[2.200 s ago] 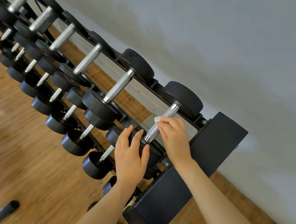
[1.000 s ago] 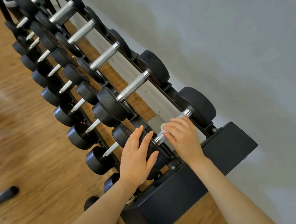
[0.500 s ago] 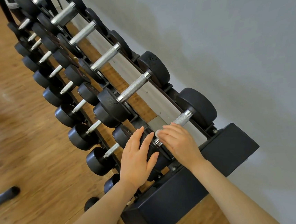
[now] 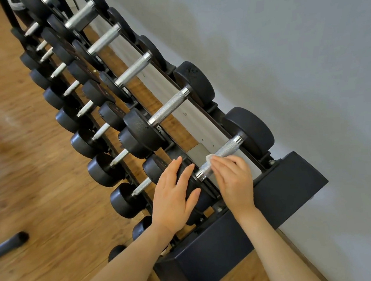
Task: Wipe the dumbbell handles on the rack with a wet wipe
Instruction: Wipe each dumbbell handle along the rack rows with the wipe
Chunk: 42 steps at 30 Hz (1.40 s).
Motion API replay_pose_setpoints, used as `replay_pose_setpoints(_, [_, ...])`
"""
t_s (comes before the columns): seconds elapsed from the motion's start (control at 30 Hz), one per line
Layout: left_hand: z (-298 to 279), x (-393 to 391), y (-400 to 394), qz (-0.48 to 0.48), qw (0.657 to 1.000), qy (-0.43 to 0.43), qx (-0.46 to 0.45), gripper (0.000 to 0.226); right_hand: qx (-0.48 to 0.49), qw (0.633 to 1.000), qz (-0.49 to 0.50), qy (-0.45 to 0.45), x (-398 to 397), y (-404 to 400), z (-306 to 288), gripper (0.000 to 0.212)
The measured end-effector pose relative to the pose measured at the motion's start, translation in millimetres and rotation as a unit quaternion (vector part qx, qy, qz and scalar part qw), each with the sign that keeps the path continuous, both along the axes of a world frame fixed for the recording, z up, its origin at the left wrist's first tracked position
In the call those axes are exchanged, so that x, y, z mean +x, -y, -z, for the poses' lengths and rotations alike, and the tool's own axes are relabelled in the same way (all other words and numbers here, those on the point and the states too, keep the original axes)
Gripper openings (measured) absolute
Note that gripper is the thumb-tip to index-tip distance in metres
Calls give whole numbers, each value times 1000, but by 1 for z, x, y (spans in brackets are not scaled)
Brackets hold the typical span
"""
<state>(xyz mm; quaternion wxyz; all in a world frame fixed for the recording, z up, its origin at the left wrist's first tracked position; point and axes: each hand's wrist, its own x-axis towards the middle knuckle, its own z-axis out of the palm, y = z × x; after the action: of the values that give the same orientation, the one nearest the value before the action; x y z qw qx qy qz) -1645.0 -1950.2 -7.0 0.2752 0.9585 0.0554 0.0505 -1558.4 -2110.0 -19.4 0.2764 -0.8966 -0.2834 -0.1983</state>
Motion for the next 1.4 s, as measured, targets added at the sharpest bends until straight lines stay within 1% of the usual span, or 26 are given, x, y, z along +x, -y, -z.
replay_pose_setpoints(0.2, [2, 0, 0, 1, 1000, 1, 0, 56, -2, 999, -38, -2, -9, -2, 3, 26])
replay_pose_setpoints(0.3, [2, 0, 0, 0, 1000, 2, -4, 56, 7, 1000, -26, -6, -9, 1, -2, 28])
replay_pose_setpoints(0.43, [2, 0, 0, 0, 1000, 2, 3, 57, -33, 999, -34, 4, -9, -1, -2, 29])
replay_pose_setpoints(0.53, [3, 0, 0, -3, 1000, -2, 7, 57, -40, 999, -32, 0, -11, -2, 0, 29])
replay_pose_setpoints(0.67, [4, 0, 0, 0, 1000, -3, 9, 58, -7, 1000, -12, -13, -14, 3, 0, 27])
replay_pose_setpoints(0.8, [5, 0, 0, -3, 1000, -7, 11, 58, 90, 991, 63, -82, -15, 5, -1, 25])
replay_pose_setpoints(0.87, [6, 0, 0, -2, 1000, -7, 11, 58, 119, 984, 64, -113, -20, 0, -1, 26])
replay_pose_setpoints(0.97, [7, 0, -1, -1, 1000, -7, 12, 58, 119, 982, 37, -140, -27, -4, 2, 25])
replay_pose_setpoints(1.03, [6, 0, 0, -3, 1000, -7, 12, 58, 127, 981, 39, -144, -26, -3, 3, 24])
replay_pose_setpoints(1.13, [6, 0, 0, -4, 1000, -3, 12, 58, 146, 979, 51, -136, -23, -3, 2, 23])
replay_pose_setpoints(1.33, [6, -1, -1, 1, 1000, 3, 11, 57, 107, 986, 23, -128, -29, -5, 8, 21])
replay_pose_setpoints(1.4, [5, -1, -1, -1, 1000, 3, 13, 57, 112, 986, 32, -116, -27, -3, 6, 22])
